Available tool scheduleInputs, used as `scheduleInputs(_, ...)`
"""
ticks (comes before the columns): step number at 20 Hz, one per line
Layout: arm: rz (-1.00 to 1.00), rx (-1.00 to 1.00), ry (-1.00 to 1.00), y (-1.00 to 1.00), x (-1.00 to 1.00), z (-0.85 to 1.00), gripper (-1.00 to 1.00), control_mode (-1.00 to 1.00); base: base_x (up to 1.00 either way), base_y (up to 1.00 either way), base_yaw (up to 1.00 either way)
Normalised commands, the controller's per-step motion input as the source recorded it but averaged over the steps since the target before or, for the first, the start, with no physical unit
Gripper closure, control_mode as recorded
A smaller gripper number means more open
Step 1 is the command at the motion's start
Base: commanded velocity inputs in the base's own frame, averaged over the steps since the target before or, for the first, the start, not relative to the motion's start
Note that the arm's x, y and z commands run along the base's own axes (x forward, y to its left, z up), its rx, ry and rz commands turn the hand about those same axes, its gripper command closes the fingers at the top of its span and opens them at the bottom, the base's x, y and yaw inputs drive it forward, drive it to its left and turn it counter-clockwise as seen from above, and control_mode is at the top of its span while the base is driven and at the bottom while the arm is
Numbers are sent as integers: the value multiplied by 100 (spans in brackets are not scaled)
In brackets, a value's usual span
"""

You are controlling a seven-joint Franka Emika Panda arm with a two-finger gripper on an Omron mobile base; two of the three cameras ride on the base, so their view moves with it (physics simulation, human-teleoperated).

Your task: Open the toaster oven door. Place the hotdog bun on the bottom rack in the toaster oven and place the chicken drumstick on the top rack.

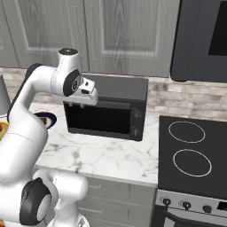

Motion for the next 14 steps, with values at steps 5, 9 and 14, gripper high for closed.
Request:
scheduleInputs(5,0,5,1,-2,-5,-16,-100,-100,0,0,0)
scheduleInputs(9,-6,29,0,-4,-17,-41,-100,-100,0,0,0)
scheduleInputs(14,-20,59,0,0,-10,-52,-100,-100,0,0,0)
